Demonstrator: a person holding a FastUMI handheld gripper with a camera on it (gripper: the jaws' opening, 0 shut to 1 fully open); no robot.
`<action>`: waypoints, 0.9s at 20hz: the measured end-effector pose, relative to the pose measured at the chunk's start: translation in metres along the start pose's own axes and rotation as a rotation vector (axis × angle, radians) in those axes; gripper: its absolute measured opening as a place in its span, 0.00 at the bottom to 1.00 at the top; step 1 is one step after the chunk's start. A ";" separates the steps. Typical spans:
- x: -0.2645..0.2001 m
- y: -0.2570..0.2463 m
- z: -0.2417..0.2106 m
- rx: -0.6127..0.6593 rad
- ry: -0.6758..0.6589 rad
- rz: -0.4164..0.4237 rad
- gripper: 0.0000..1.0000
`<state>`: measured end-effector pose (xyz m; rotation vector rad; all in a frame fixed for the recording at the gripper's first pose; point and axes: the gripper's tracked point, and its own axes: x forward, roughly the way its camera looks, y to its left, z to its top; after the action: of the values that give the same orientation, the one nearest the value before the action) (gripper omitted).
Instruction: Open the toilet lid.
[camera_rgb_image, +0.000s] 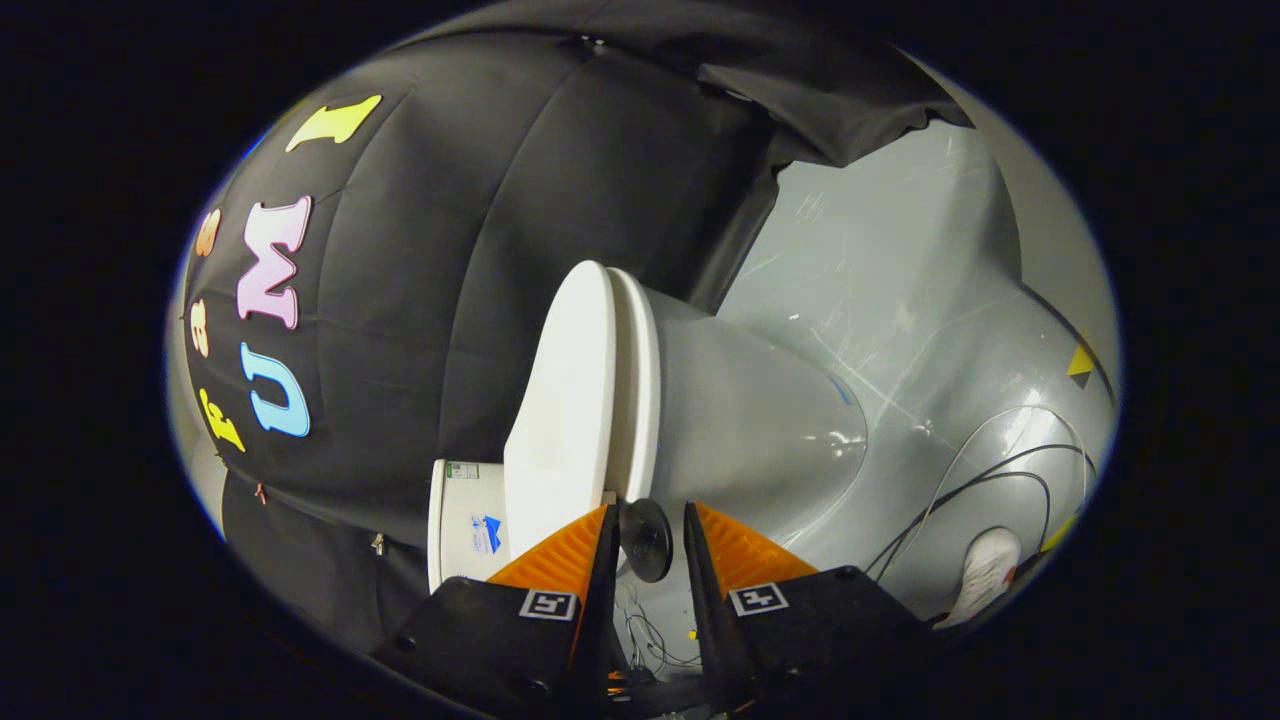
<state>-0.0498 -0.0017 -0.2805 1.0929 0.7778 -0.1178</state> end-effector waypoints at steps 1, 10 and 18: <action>0.002 0.000 0.000 -0.004 0.001 0.005 0.41; -0.001 0.000 -0.001 0.049 0.039 0.026 0.19; -0.004 0.005 0.004 0.069 0.012 0.008 0.05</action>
<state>-0.0479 -0.0040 -0.2735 1.1630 0.7850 -0.1324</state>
